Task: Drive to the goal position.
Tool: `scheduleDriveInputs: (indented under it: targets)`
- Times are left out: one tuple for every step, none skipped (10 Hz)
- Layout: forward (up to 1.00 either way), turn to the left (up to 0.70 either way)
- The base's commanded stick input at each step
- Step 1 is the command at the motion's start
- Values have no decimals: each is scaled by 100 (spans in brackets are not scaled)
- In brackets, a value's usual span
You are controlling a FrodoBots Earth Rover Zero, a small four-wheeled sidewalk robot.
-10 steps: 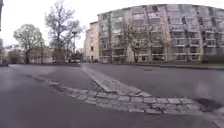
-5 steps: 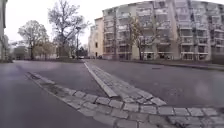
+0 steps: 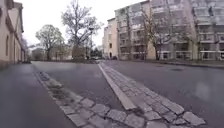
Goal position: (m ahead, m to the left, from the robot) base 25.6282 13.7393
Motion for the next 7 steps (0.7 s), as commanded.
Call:
scheduleDriveInputs:
  targets:
    - [100, 40]
    - [100, 40]
    - [100, 40]
    - [100, 25]
    - [100, 0]
    - [100, 0]
    - [100, 0]
